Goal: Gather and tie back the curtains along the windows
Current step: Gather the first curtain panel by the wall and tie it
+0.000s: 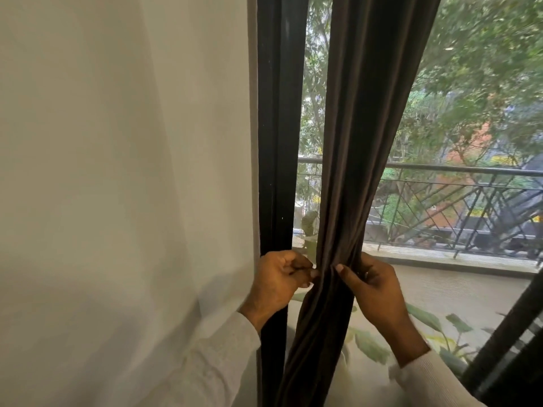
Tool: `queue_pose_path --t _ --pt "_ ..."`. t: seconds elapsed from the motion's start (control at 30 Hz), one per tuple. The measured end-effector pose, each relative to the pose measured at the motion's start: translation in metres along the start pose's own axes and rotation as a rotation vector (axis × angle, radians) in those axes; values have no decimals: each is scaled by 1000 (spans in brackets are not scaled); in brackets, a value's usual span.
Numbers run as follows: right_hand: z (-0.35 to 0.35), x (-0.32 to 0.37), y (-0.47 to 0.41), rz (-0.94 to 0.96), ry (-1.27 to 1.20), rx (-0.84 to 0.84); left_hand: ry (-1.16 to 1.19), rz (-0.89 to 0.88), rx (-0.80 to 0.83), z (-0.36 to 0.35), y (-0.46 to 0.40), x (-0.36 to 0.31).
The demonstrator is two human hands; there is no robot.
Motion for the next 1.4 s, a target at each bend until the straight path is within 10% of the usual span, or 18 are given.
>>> queue_pose_path --t 0.63,0.83,1.4 --pt "6 -15 -9 -122 -130 133 -151 -186 -75 20 -5 3" --pt "-12 -13 -13 -137 -162 256 -96 39 474 -28 0 14" --pt "12 -26 -6 -124 -68 285 -356 -205 108 -15 -23 -9"
Point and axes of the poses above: each hand's wrist, its own y-axis away from the middle knuckle, its own z-axis out of the back of the hand, x = y × z, the point moved 10 cm from there along -y, towards the middle knuckle, and after that the axes turned 13 degrees about -x, right-handed, at the moved point
